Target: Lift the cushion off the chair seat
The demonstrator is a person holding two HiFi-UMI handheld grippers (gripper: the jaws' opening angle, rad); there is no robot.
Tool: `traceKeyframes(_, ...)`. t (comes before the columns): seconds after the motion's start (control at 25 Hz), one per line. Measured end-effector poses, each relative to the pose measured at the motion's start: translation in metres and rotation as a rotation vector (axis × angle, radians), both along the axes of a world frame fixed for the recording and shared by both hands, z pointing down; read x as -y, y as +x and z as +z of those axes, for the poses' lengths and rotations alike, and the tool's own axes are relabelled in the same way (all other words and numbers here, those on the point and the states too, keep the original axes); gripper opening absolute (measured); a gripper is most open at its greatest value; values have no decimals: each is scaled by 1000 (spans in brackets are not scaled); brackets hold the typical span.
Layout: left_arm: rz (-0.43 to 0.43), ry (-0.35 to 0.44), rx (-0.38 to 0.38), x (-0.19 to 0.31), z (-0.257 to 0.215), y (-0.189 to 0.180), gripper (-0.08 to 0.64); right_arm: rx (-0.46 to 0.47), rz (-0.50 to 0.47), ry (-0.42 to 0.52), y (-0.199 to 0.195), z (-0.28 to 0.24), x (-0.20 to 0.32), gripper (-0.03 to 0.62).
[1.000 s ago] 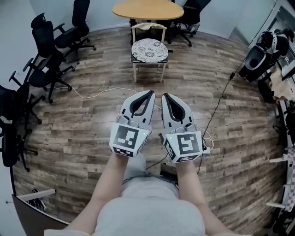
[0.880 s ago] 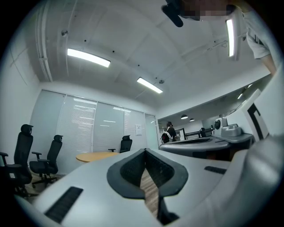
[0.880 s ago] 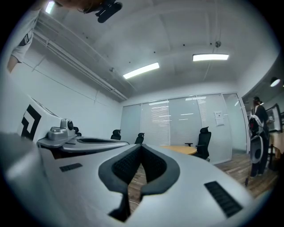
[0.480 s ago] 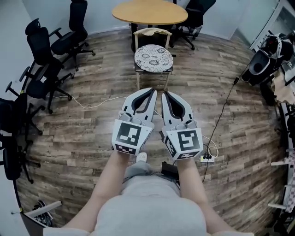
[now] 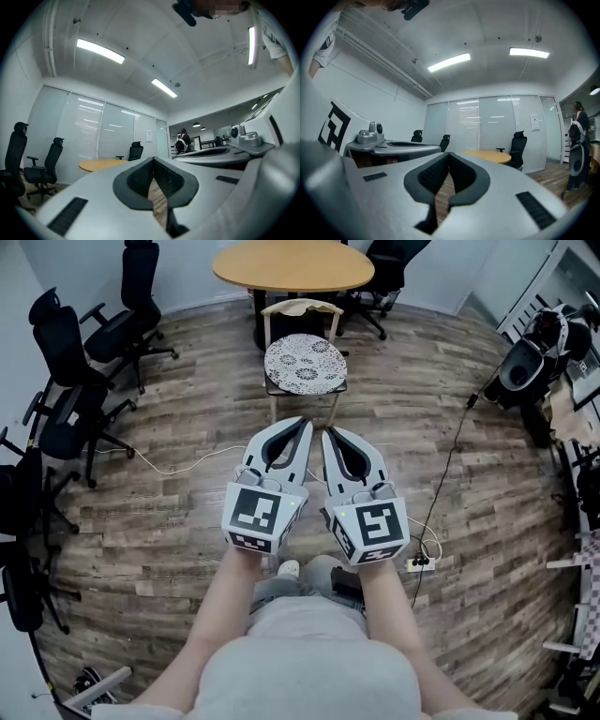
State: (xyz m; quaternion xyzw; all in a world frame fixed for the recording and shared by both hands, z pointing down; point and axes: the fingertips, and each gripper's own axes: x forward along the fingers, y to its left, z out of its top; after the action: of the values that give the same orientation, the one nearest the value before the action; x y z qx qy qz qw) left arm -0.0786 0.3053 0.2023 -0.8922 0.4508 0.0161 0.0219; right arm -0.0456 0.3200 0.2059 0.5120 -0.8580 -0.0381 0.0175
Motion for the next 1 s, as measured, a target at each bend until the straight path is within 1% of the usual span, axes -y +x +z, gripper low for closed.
traceKeyframes(0.24, -11, -16, -8, 28, 9, -3, 5, 3, -13, -6, -1, 7, 28, 25)
traceKeyframes(0.44, -31, -21, 2, 59, 17, 0, 5, 10, -36, -18, 2, 16, 60, 25)
traceKeyframes(0.6, -39, -28, 17, 93, 19, 11, 5, 26, -49, -20, 10, 17, 96, 26)
traceKeyframes(0.8, -47, -31, 7, 141, 21, 25, 5, 33, -66, -26, 23, 18, 144, 26)
traceKeyframes(1.0, -62, -40, 28, 190, 22, 44, 5, 47, -75, -37, 44, 18, 193, 26)
